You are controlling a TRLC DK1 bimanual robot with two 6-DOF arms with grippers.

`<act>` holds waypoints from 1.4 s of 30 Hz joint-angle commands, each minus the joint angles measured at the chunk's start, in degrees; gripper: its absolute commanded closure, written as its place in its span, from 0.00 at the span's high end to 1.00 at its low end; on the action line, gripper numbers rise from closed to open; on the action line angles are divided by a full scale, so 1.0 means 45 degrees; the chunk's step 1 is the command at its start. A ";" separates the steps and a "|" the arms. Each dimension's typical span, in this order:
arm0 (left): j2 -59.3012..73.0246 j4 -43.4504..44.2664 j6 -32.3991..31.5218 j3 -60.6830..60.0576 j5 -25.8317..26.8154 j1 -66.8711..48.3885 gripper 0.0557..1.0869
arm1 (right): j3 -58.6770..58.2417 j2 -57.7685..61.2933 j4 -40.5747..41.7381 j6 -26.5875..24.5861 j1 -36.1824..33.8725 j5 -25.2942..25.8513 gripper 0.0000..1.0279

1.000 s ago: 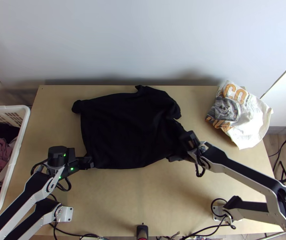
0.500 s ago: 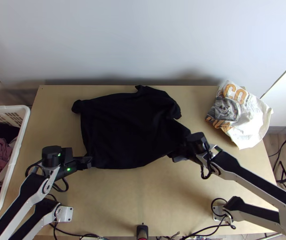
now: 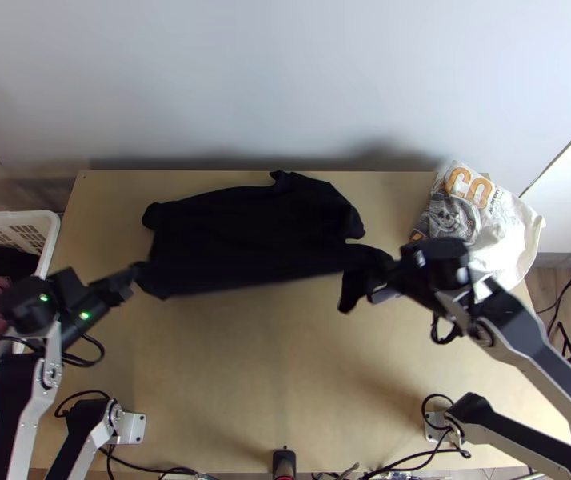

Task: Fold the t-shirt

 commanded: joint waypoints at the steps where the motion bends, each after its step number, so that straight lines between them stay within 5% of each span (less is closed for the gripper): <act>1: 0.0416 -0.0021 -0.1113 0.2303 0.0389 0.1202 0.03 | 0.2849 -0.0402 -0.0890 -0.0456 -0.0484 -0.0445 0.03; 13: 0.1919 0.0233 -0.3866 0.7069 0.0389 0.1104 0.03 | 0.7107 0.0555 0.0633 0.1145 -0.1500 -0.0563 0.03; 23: 0.2525 -0.0255 -0.5741 1.1268 0.0467 0.0264 0.03 | 1.0173 0.0633 0.0711 0.2220 -0.0602 -0.1051 0.03; 34: 0.0884 -0.1486 -0.6191 1.1737 0.1541 0.0225 0.04 | 1.3728 0.0223 -0.1457 0.2337 -0.0582 -0.1559 0.03; 42: -0.0346 -0.2189 -0.6191 1.0838 0.2088 0.0264 0.03 | 1.4021 -0.0167 -0.2590 0.2337 -0.0465 -0.1969 0.03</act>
